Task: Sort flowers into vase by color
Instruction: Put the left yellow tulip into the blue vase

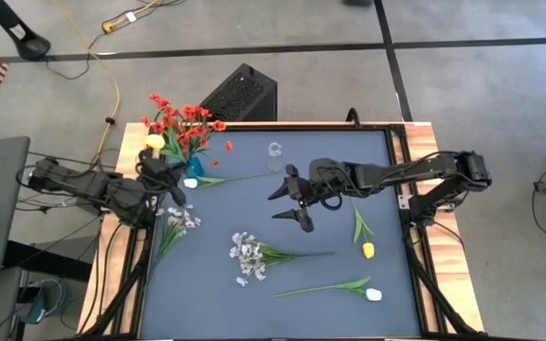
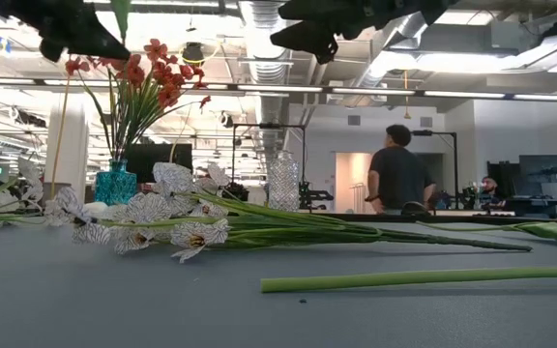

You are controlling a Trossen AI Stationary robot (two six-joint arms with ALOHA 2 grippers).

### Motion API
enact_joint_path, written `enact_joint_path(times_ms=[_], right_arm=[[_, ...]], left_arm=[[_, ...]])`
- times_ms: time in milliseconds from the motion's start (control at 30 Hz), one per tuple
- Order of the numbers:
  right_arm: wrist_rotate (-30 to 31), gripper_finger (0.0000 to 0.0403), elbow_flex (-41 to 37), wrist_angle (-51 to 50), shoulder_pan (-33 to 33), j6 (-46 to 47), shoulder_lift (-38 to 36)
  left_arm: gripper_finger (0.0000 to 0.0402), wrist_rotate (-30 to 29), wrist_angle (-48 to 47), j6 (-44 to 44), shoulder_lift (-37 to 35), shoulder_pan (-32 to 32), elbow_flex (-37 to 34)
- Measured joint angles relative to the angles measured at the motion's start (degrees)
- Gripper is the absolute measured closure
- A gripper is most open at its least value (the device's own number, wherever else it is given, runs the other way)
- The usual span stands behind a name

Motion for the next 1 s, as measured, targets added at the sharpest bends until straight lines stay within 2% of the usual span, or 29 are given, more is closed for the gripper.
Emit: enact_joint_path(times_ms=[133,300,467,700,1000], right_arm=[[0.0,0.0124,0.0,0.02,-0.32,-0.17,0.0],[0.02,0.0124,0.0,0.06,-0.32,-0.87,0.0],[0.02,0.0124,0.0,0.04,-0.32,-0.85,0.02],[0.02,0.0124,0.0,0.02,0.4,-0.81,0.02],[0.4,0.0124,0.0,-0.9,1.62,-0.42,0.03]], left_arm=[[0.0401,-5.19,-0.06,2.95,-0.11,0.02,0.0],[0.0401,-8.76,-0.13,4.82,2.22,1.29,-0.02],[0.0401,-8.39,-0.17,5.81,4.87,5.5,-0.04],[0.0401,-4.24,-0.1,6.54,6.33,11.23,-0.09],[0.0401,-3.64,0.24,6.84,6.27,13.67,-0.09]])
